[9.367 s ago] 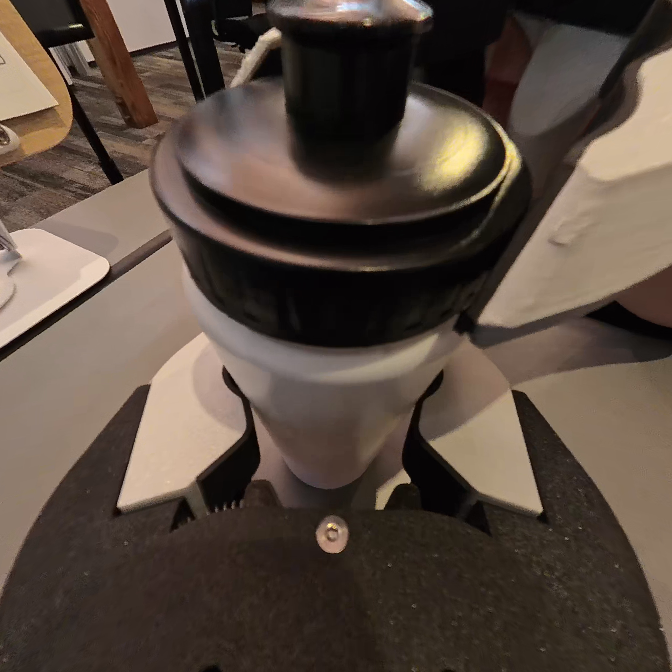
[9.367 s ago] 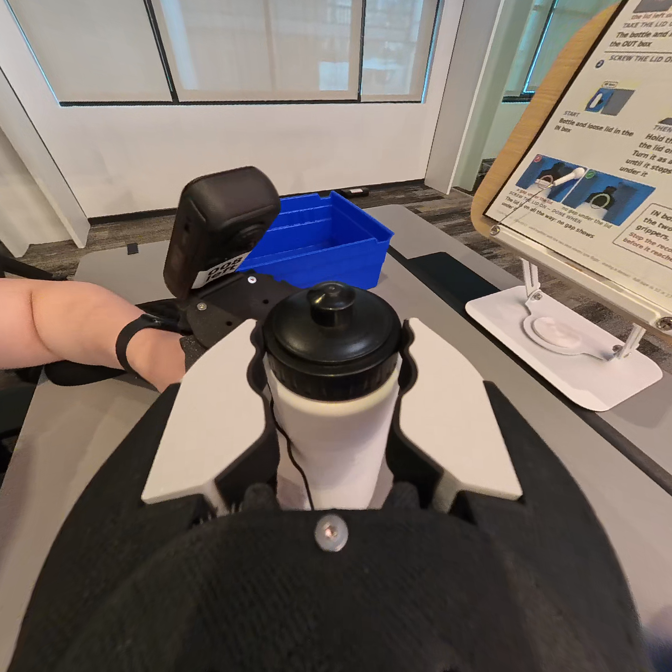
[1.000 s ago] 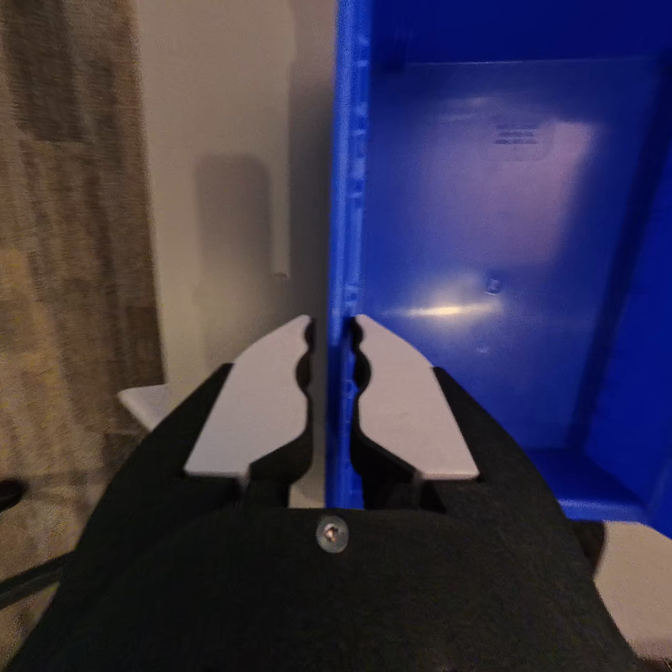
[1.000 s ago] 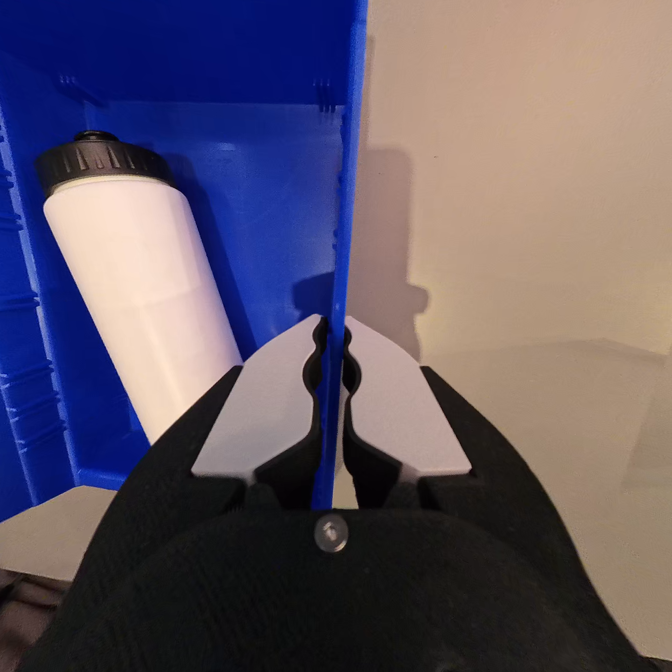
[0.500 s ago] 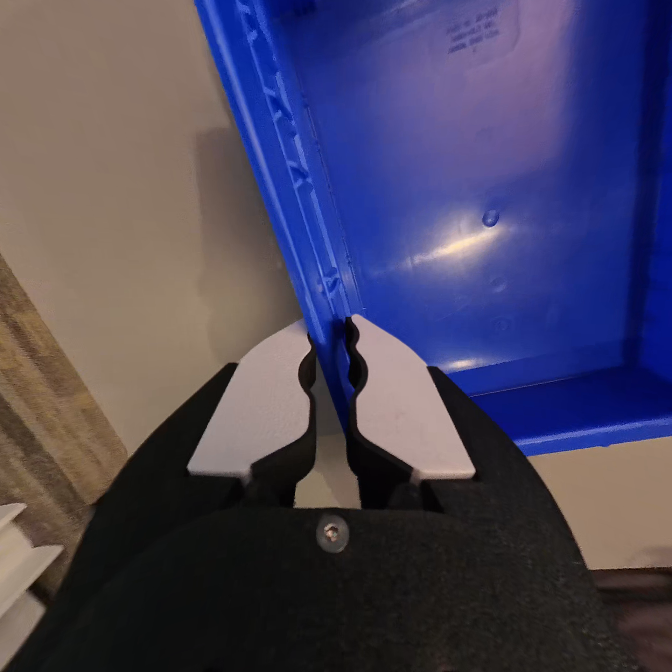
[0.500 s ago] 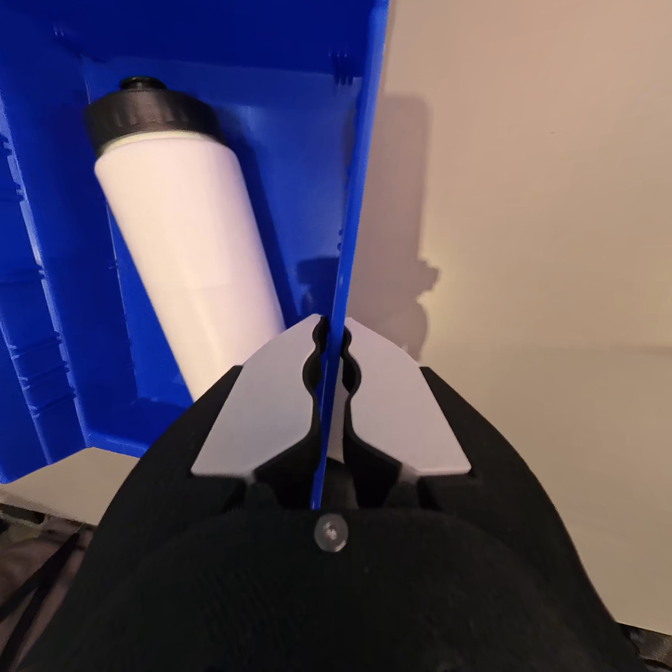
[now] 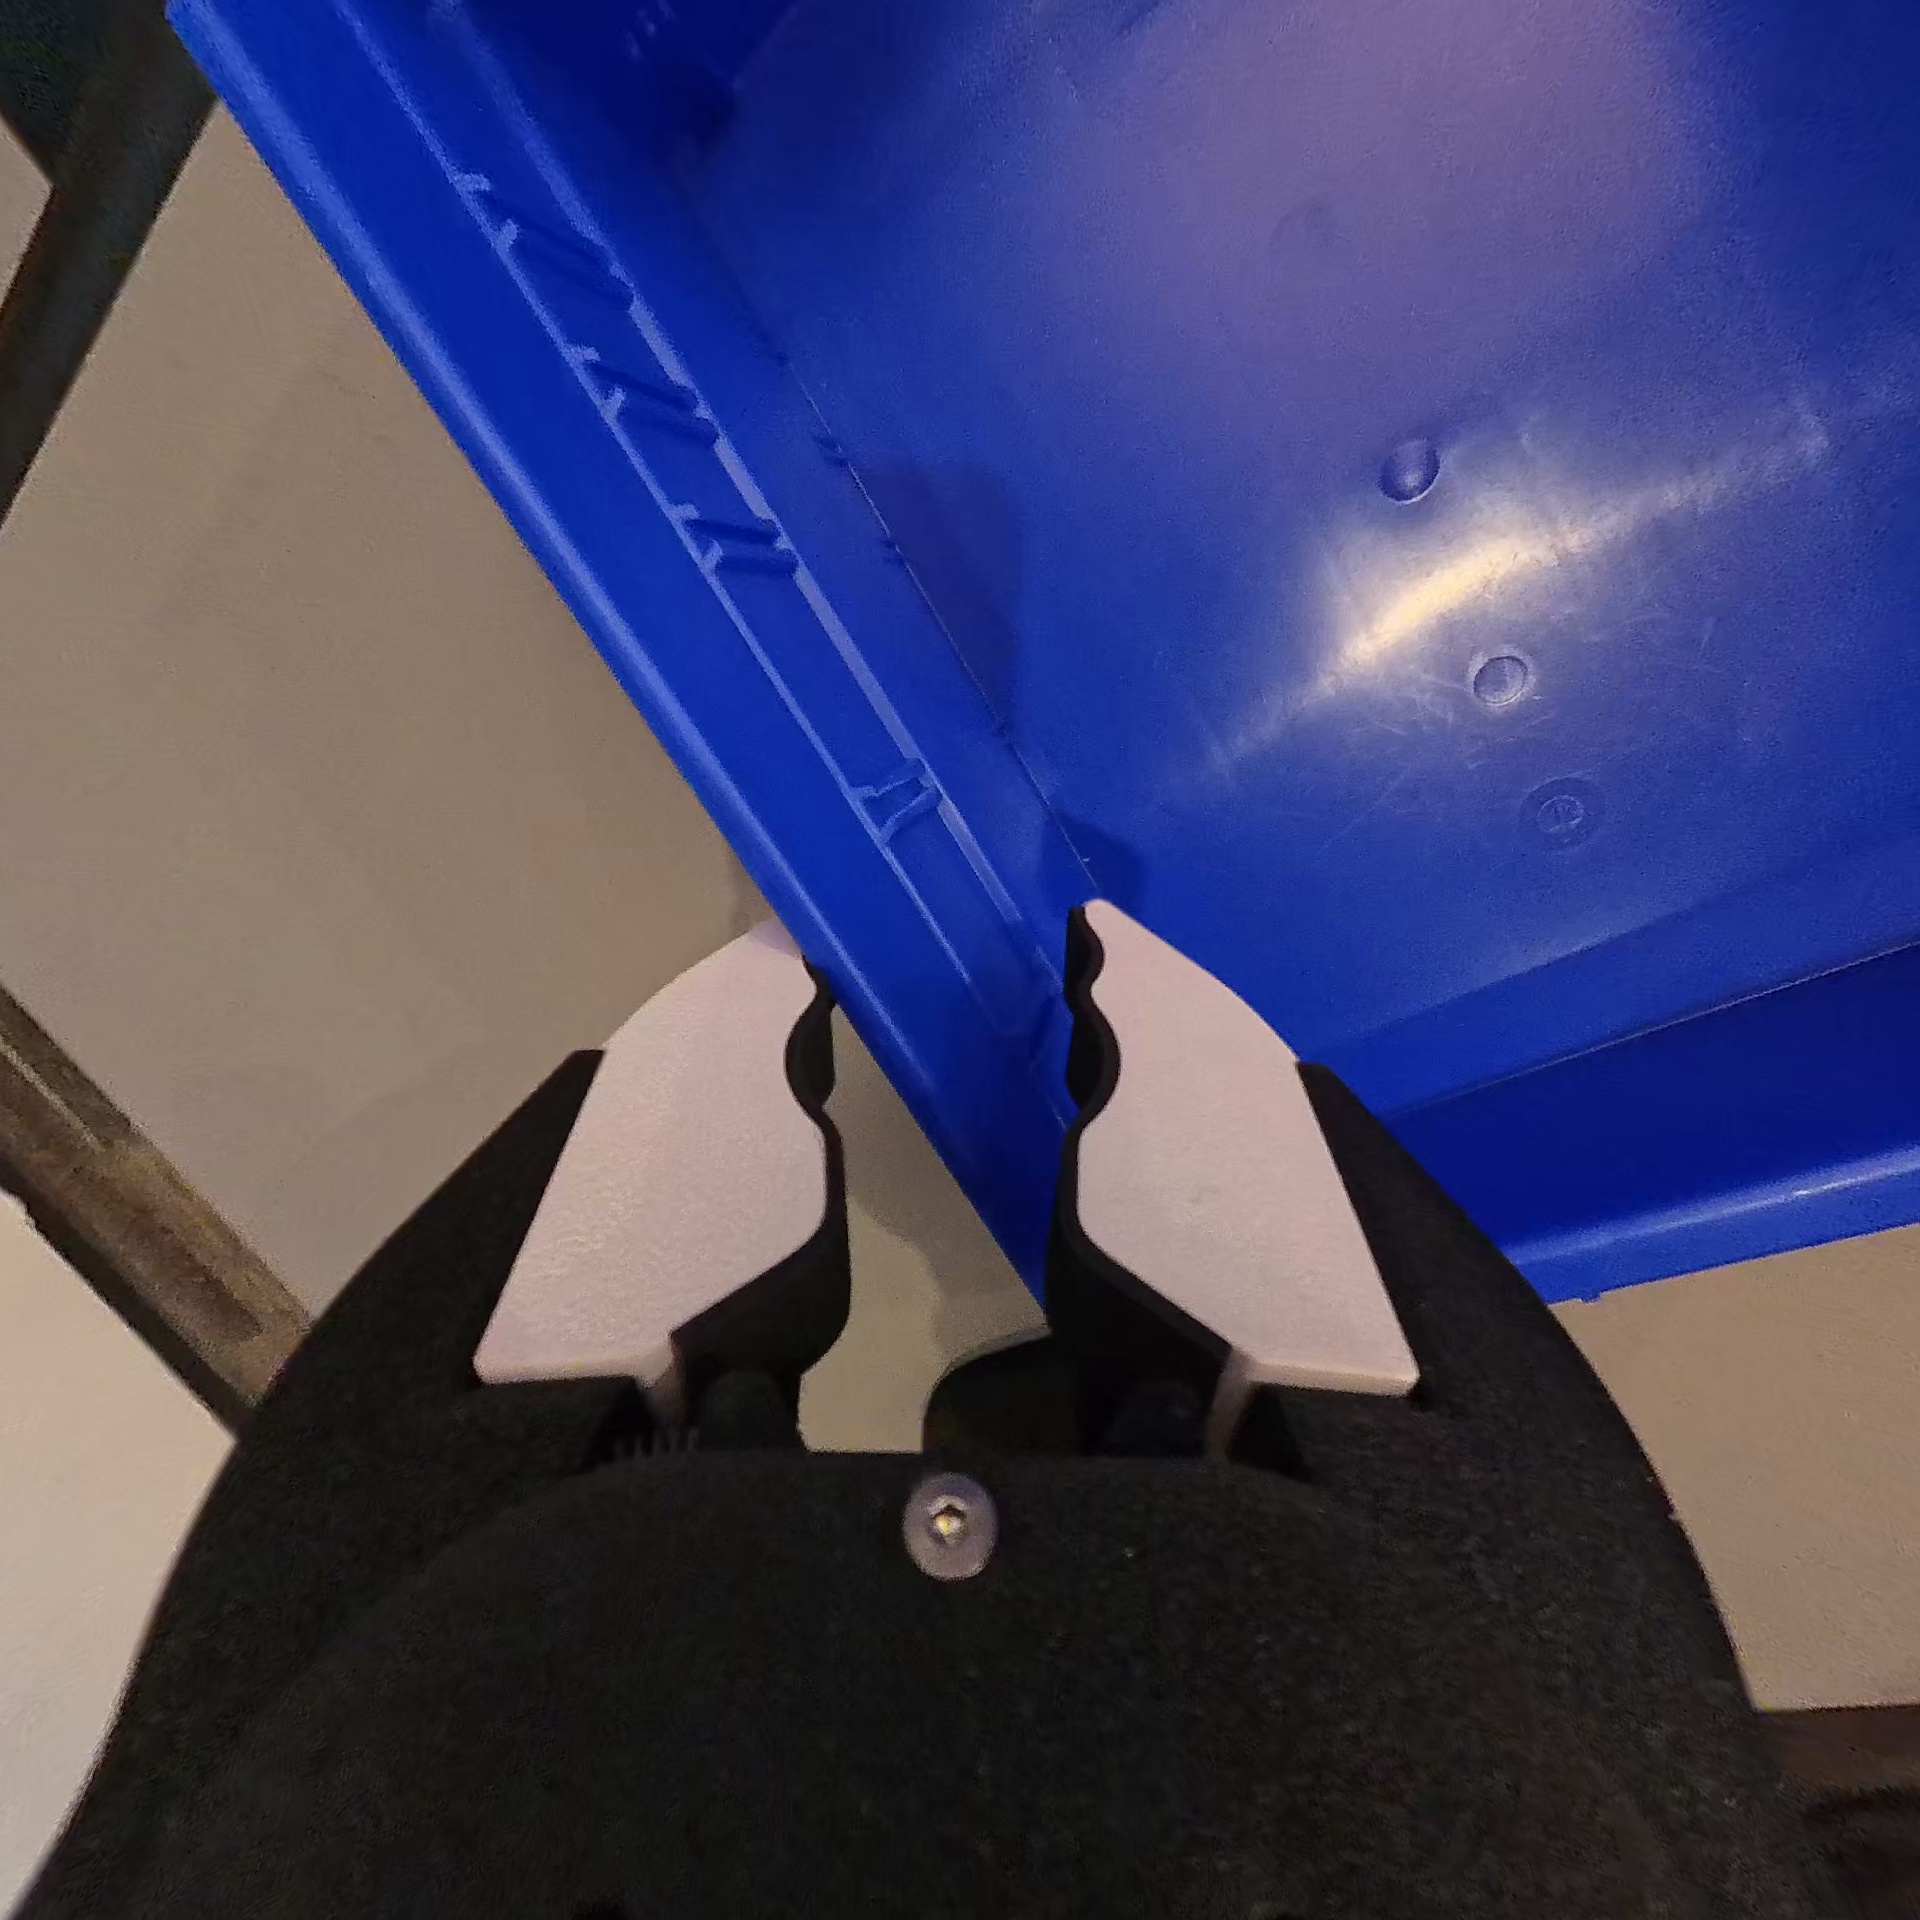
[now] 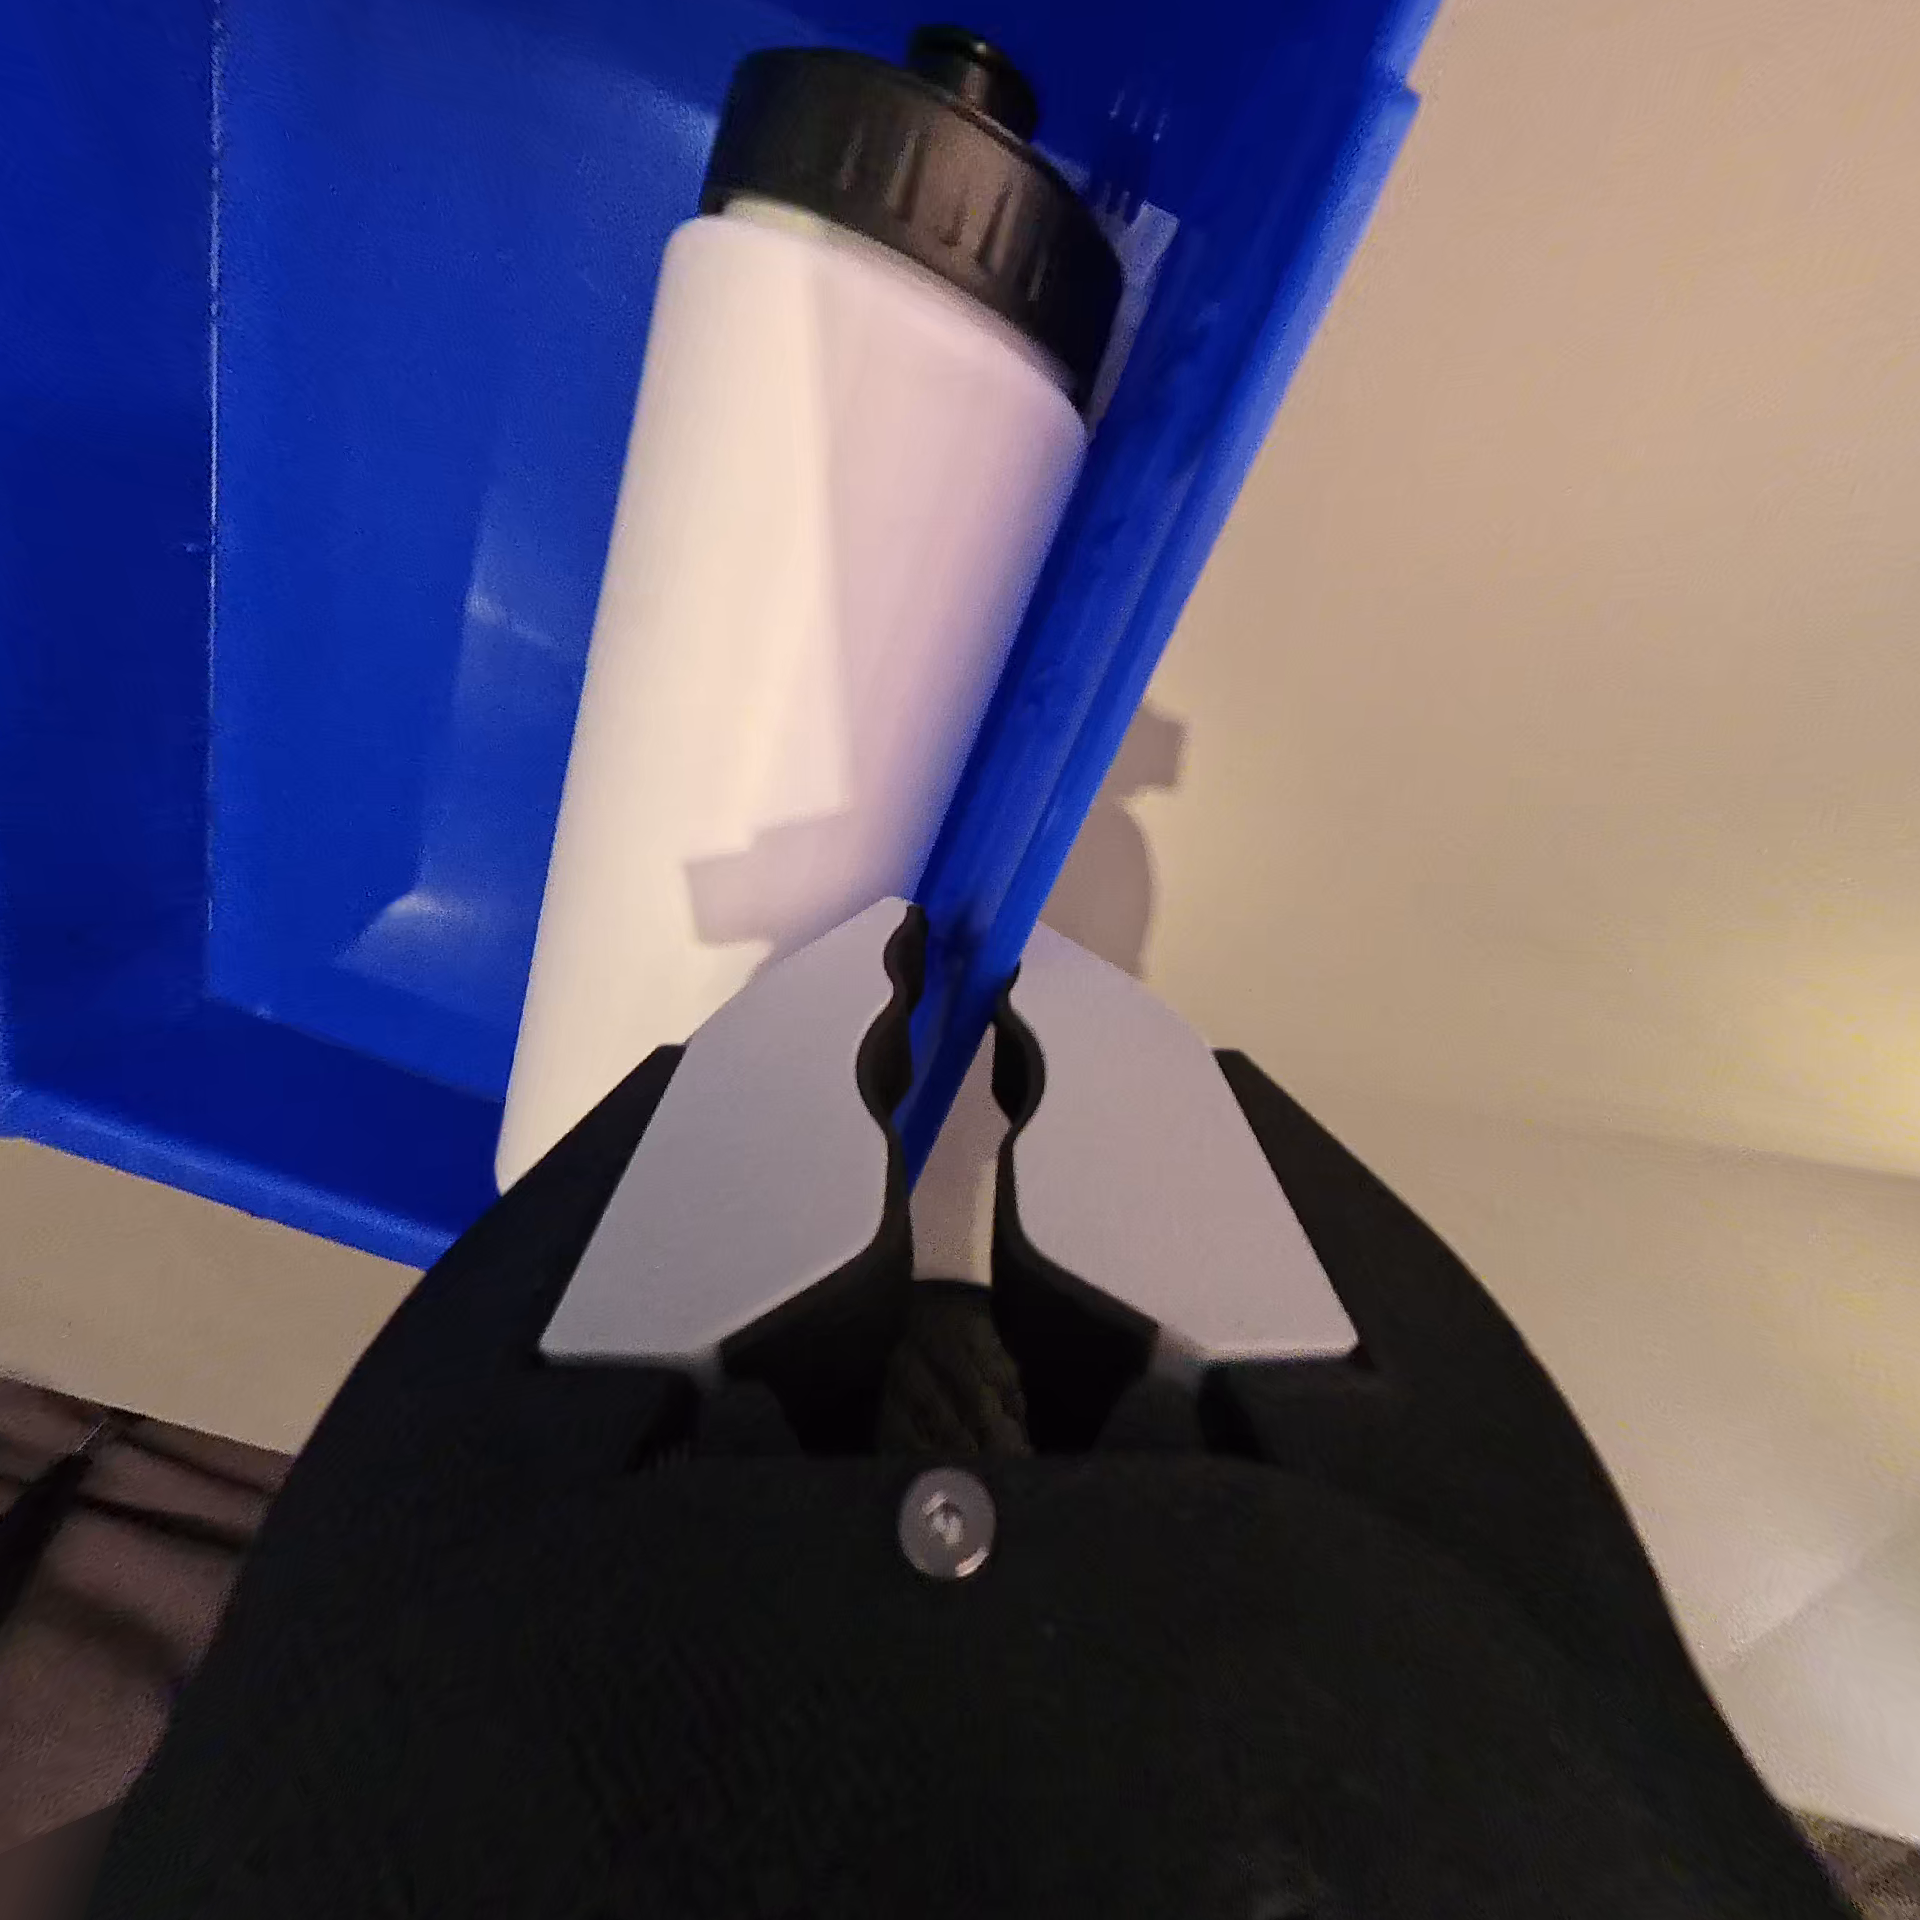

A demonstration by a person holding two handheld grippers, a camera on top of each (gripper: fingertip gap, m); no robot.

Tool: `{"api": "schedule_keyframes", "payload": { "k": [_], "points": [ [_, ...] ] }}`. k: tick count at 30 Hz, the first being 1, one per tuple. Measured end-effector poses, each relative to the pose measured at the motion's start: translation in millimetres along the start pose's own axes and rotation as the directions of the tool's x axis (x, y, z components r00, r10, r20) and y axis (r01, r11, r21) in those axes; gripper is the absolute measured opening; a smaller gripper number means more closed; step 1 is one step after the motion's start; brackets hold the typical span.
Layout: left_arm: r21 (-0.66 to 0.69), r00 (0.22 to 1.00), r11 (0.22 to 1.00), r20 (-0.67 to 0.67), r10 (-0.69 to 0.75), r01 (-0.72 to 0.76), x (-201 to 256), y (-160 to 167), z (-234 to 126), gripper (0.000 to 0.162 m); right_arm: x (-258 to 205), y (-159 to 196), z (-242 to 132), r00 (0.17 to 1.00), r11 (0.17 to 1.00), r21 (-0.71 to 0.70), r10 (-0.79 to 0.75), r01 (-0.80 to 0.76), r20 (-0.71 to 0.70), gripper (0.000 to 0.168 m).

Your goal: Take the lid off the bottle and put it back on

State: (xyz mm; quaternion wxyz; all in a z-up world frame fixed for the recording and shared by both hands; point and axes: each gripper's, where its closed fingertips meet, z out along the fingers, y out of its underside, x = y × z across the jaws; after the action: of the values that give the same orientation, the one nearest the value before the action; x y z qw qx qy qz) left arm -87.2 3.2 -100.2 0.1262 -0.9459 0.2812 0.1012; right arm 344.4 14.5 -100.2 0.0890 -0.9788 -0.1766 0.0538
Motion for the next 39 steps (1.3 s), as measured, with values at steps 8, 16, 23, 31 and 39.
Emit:
{"api": "schedule_keyframes", "payload": {
  "k": [8,16,23,31,39],
  "points": [
    [-0.011,0.999,1.0,-0.015,0.029,-0.029,15,-1,-4,0.046,3,-1,17,0.997,0.998,-0.047,-0.039,0.036,-0.069,0.03],
    [-0.003,0.985,1.0,-0.168,0.029,-0.03,23,3,-12,0.047,-1,13,49,0.997,0.963,-0.262,0.067,-0.059,0.024,0.03],
    [0.269,0.996,0.96,0.024,-0.09,0.08,-44,-7,-69,0.048,-6,10,48,0.994,0.955,-0.296,0.054,-0.023,0.098,0.007],
    [0.67,0.892,0.725,0.217,-0.396,0.159,-130,-2,-156,0.064,28,18,43,0.994,0.938,-0.346,0.055,-0.02,0.092,0.007],
    [0.835,0.839,0.526,0.166,-0.518,0.16,-154,15,-206,0.072,54,24,16,0.998,0.952,-0.3,0.064,-0.057,0.015,0.006]
  ]
}}
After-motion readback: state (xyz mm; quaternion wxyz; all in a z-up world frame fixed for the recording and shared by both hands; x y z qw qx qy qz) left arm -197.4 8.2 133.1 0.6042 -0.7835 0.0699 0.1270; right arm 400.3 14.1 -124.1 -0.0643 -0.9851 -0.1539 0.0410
